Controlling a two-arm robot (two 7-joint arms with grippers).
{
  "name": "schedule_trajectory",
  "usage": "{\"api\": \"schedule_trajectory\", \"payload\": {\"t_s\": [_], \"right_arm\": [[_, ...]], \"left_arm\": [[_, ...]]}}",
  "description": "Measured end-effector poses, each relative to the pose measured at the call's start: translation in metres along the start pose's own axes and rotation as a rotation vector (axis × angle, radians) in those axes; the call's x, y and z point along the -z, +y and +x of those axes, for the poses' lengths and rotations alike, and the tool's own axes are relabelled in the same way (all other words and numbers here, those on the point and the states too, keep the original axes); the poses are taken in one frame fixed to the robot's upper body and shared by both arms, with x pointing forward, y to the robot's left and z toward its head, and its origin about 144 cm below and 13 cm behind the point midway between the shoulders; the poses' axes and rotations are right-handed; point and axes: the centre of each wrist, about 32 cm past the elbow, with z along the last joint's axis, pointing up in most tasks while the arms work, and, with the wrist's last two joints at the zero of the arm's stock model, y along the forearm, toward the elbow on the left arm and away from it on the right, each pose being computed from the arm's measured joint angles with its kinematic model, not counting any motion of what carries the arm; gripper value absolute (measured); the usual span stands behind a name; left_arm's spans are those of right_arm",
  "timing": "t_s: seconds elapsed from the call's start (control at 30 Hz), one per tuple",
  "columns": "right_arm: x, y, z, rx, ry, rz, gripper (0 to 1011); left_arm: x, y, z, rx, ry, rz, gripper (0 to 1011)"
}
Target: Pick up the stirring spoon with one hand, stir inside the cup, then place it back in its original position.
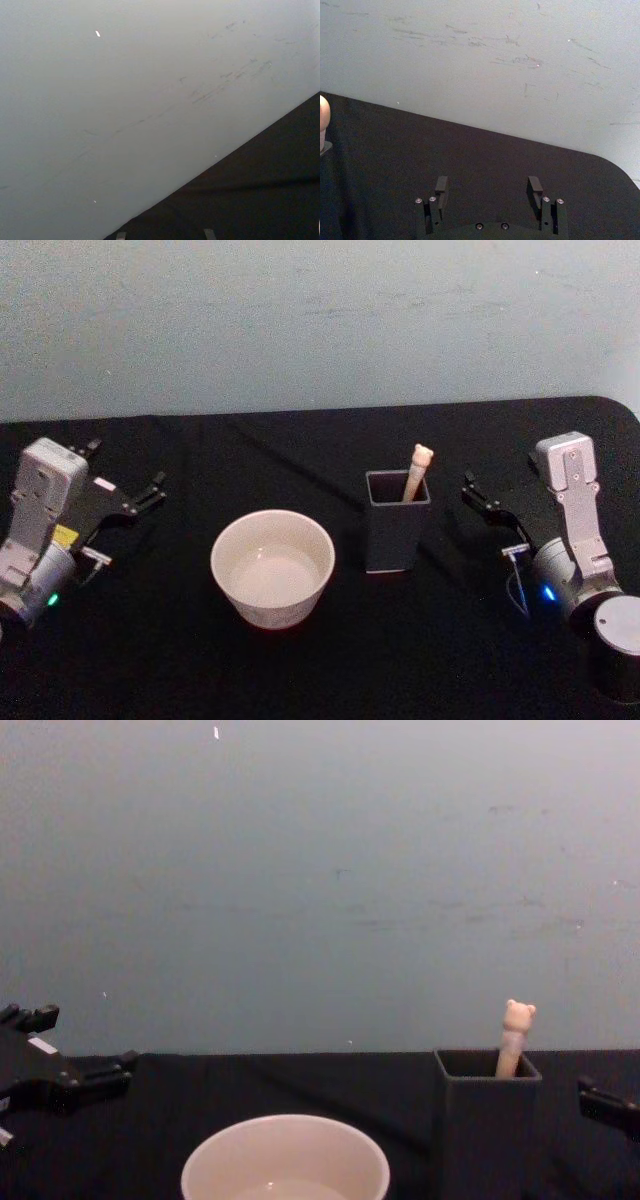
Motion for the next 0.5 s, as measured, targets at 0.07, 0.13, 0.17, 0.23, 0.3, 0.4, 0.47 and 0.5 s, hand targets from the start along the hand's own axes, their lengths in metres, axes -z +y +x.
{"api": "schedule_trajectory", "payload": {"t_s": [0.07,0.13,0.17,0.23,0.3,0.4,0.47,0.5], "right_arm": [[0.0000,-0.0001,0.0001,0.000,0.000,0.000,1002],[0.0000,-0.0001,0.0001,0.000,0.000,0.000,1003],[0.0000,-0.0001,0.0001,0.000,0.000,0.000,1002],[-0.0001,-0.0001,0.0001,0.000,0.000,0.001,1002],[-0.0001,-0.0001,0.0001,0.000,0.000,0.001,1003],[-0.0002,-0.0001,0.0001,0.000,0.000,0.001,1003],[-0.0003,-0.0001,0.0001,0.000,0.000,0.001,1002],[-0.0003,-0.0001,0.0001,0.000,0.000,0.001,1002]], "left_arm": [[0.0000,0.0000,0.0000,0.000,0.000,0.000,1001],[0.0000,0.0000,0.0000,0.000,0.000,0.000,1001],[0.0000,0.0000,0.0000,0.000,0.000,0.000,1001],[0.0000,0.0000,0.0000,0.000,0.000,0.000,1001],[0.0000,0.0000,0.0000,0.000,0.000,0.000,1001],[0.0000,0.0000,0.0000,0.000,0.000,0.000,1001],[0.0000,0.0000,0.0000,0.000,0.000,0.000,1001],[0.0000,0.0000,0.0000,0.000,0.000,0.000,1001]]}}
